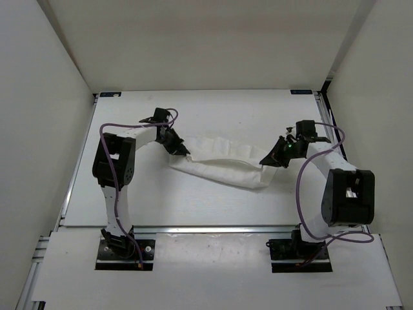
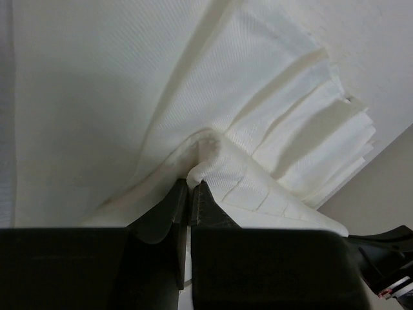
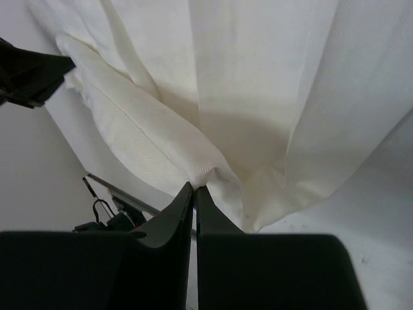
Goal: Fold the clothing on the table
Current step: Fold the skirt
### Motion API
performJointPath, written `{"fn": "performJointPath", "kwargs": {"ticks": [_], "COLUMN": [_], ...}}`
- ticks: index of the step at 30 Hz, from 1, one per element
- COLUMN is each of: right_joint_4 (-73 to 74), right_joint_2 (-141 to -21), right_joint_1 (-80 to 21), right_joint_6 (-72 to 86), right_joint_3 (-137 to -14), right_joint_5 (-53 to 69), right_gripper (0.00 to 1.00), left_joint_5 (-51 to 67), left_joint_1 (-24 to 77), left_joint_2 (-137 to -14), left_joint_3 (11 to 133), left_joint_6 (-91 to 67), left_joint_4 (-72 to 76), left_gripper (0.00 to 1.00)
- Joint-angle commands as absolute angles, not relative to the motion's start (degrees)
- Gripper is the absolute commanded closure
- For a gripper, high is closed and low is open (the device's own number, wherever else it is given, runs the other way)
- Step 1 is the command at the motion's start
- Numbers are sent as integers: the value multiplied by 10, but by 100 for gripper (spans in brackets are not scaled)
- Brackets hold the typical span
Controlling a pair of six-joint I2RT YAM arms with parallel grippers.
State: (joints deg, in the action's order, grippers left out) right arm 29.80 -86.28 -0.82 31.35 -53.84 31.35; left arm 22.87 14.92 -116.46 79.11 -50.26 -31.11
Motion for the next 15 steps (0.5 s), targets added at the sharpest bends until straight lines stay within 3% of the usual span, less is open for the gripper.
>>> {"fn": "performJointPath", "kwargs": {"ticks": [1,3,4,6,7,8,10,11,12,15], "right_joint_4": [202,166,157,151,155,166,185,212,229,274], "right_joint_2": [-898,-926,-947,-972,-985,-996,-1017,-1025,-1022,-994], "right_joint_1": [21,42,47,60,59,60,56,58,55,30], "right_joint_6": [314,323,327,311,304,288,267,256,243,218], "right_joint_3": [-590,-608,-630,-680,-692,-720,-764,-791,-804,-793], "right_joint_5": [301,308,314,298,287,267,250,242,230,184], "right_gripper": [96,81,78,72,70,67,66,66,66,65], "left_joint_5": [159,163,160,168,171,176,191,197,193,195], "left_joint_1": [138,134,132,126,125,126,118,113,110,101], "left_joint_2": [-1156,-1170,-1179,-1198,-1202,-1212,-1221,-1220,-1213,-1178], "left_joint_3": [812,842,847,895,922,937,989,995,1006,983], "left_joint_6": [-543,-555,-564,-581,-588,-591,-604,-604,-599,-574], "left_joint_4": [-271,-261,-257,-245,-237,-229,-215,-215,-214,-214], "left_gripper": [100,95,82,65,61,49,47,37,35,35]}}
